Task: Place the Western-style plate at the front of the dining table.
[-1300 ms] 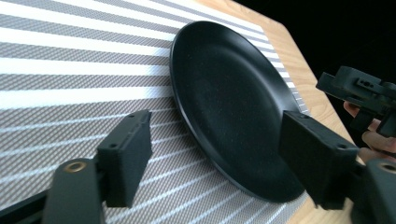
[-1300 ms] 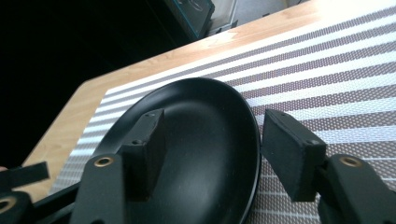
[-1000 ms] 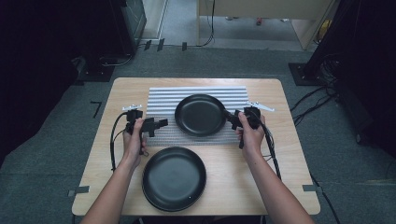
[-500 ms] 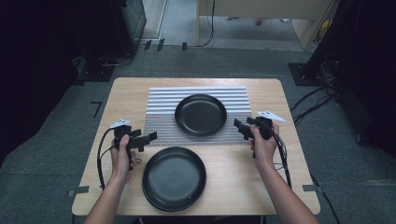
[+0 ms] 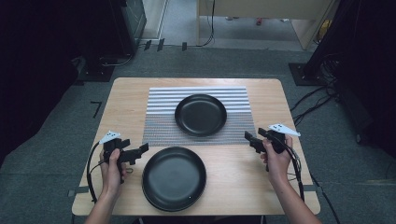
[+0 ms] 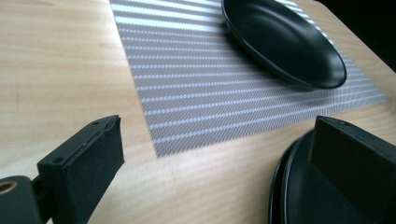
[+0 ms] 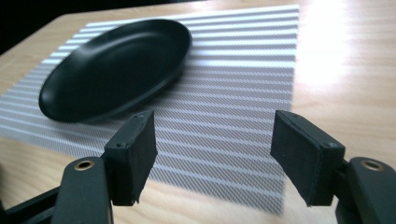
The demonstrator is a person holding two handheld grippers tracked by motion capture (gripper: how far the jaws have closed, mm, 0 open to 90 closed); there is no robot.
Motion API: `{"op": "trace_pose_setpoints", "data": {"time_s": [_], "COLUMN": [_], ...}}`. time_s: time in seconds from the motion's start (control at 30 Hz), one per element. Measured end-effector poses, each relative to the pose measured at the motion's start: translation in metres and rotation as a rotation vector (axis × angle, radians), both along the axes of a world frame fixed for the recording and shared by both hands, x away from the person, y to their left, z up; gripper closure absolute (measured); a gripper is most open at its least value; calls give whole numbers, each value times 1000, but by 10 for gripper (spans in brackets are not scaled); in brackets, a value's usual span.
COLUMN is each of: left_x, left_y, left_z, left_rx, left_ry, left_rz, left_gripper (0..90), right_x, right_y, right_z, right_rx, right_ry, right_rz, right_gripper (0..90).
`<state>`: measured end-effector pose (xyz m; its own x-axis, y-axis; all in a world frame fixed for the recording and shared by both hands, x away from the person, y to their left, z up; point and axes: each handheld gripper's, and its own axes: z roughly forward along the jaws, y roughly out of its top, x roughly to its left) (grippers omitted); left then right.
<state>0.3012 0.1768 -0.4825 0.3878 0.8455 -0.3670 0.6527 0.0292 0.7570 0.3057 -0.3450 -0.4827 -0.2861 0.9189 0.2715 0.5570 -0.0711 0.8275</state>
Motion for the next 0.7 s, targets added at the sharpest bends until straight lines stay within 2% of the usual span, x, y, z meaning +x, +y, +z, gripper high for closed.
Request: {"op": "trace_pose_setpoints", "data": {"time_s": [0.23, 0.53, 0.63, 0.7], "left_x": [-20, -41, -48, -53], "left_y": [14, 27, 34, 36], "left_z": [-4, -11, -14, -15], "left_rx": [-9, 2, -15, 3], "left_ry": [0, 10, 22, 23], "left_rz": [40, 61, 67, 71], "left_gripper": [29, 28, 28, 28], "right_x": [-18, -42, -49, -53], "right_y": [-16, -34, -41, -46], "right_z": [-5, -16, -17, -18], "right_rx": [-18, -49, -55, -57], "right_ry": [5, 20, 20, 22], "right_rz": [-20, -37, -44, -51], "right_gripper": [305, 297, 297, 297]}}
